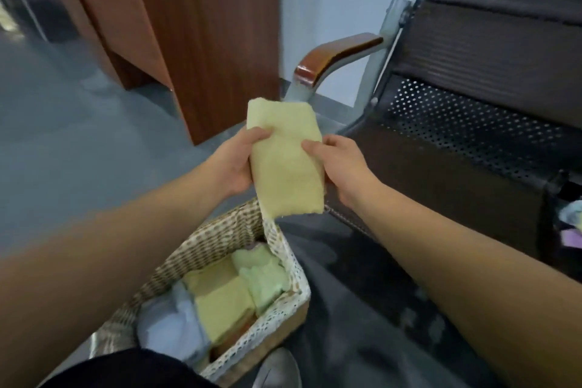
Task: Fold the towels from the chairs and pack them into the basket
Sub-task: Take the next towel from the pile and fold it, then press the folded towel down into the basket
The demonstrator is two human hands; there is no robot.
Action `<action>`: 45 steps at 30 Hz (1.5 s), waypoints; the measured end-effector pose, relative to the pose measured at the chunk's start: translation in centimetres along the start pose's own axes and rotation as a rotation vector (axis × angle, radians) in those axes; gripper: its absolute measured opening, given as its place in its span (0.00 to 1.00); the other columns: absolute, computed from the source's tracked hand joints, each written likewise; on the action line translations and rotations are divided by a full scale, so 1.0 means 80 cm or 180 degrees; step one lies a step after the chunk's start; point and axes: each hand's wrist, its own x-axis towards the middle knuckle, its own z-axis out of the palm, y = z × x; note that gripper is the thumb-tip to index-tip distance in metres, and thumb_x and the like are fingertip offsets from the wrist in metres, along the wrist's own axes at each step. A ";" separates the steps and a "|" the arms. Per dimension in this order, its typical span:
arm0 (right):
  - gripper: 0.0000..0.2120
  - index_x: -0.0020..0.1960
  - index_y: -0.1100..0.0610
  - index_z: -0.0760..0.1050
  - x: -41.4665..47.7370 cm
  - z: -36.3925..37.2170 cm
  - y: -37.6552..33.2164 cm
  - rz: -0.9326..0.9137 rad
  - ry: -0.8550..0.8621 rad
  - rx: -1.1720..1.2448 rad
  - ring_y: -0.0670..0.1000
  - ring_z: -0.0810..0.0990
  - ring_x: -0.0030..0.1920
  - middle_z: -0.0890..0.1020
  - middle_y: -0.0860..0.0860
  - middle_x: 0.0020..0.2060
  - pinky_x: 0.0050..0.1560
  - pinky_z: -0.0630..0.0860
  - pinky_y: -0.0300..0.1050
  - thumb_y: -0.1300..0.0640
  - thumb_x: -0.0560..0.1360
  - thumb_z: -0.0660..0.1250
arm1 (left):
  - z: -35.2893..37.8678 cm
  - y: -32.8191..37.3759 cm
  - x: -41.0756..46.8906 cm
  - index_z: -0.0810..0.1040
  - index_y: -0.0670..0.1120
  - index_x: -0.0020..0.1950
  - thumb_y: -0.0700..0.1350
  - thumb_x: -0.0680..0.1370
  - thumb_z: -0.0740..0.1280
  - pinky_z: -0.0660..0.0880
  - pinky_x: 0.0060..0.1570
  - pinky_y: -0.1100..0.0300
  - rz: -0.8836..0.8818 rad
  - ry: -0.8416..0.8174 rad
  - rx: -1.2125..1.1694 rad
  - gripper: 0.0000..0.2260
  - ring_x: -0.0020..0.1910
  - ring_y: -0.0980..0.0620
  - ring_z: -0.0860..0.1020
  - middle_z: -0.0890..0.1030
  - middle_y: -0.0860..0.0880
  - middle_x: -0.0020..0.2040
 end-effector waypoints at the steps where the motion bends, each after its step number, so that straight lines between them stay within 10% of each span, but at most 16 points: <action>1: 0.16 0.55 0.64 0.77 0.000 0.019 0.011 0.0025 -0.0072 -0.0128 0.59 0.84 0.47 0.84 0.59 0.49 0.48 0.82 0.57 0.52 0.76 0.71 | -0.026 -0.009 -0.001 0.73 0.46 0.71 0.44 0.81 0.63 0.82 0.46 0.50 -0.0004 0.0027 0.0033 0.18 0.56 0.44 0.83 0.83 0.42 0.60; 17: 0.10 0.52 0.53 0.64 -0.001 0.135 0.204 0.0212 -0.0946 -0.2577 0.49 0.71 0.41 0.73 0.48 0.43 0.35 0.65 0.44 0.62 0.76 0.64 | -0.231 -0.229 0.004 0.76 0.46 0.64 0.39 0.80 0.67 0.83 0.42 0.52 -0.1111 0.0094 0.0864 0.13 0.50 0.46 0.85 0.85 0.45 0.55; 23: 0.10 0.58 0.56 0.68 0.002 0.159 0.236 0.0113 -0.0963 -0.3582 0.54 0.75 0.52 0.76 0.56 0.59 0.49 0.71 0.48 0.65 0.79 0.62 | -0.247 -0.279 0.031 0.70 0.44 0.70 0.43 0.80 0.69 0.82 0.51 0.48 -0.1234 0.0546 0.0594 0.20 0.55 0.43 0.83 0.81 0.42 0.62; 27: 0.25 0.76 0.67 0.59 -0.010 0.185 0.261 -0.0348 -0.1402 -0.4220 0.61 0.53 0.79 0.50 0.62 0.78 0.77 0.55 0.52 0.65 0.80 0.57 | -0.244 -0.295 0.033 0.63 0.44 0.75 0.55 0.75 0.73 0.74 0.65 0.48 -0.0557 0.0567 0.2831 0.35 0.66 0.47 0.75 0.74 0.47 0.70; 31: 0.36 0.82 0.57 0.42 -0.006 0.184 0.294 -0.0430 -0.2373 -0.4298 0.55 0.38 0.80 0.40 0.56 0.81 0.80 0.42 0.53 0.47 0.82 0.56 | -0.257 -0.311 0.006 0.52 0.41 0.80 0.65 0.78 0.61 0.62 0.72 0.54 -0.0222 0.0196 0.4156 0.40 0.76 0.43 0.63 0.59 0.41 0.79; 34: 0.41 0.80 0.53 0.32 0.013 0.173 0.313 -0.0062 -0.2631 -0.4353 0.56 0.36 0.80 0.34 0.56 0.79 0.80 0.41 0.51 0.43 0.82 0.58 | -0.288 -0.330 -0.002 0.37 0.46 0.81 0.83 0.63 0.41 0.46 0.78 0.55 -0.0429 -0.0851 0.5186 0.58 0.81 0.50 0.44 0.38 0.48 0.81; 45: 0.40 0.81 0.53 0.37 0.017 0.190 0.323 -0.0044 -0.2466 -0.4261 0.59 0.43 0.81 0.41 0.59 0.80 0.79 0.45 0.54 0.38 0.81 0.55 | -0.285 -0.298 -0.001 0.39 0.48 0.81 0.78 0.66 0.57 0.48 0.78 0.54 -0.0732 -0.1395 0.5647 0.56 0.81 0.47 0.47 0.42 0.47 0.82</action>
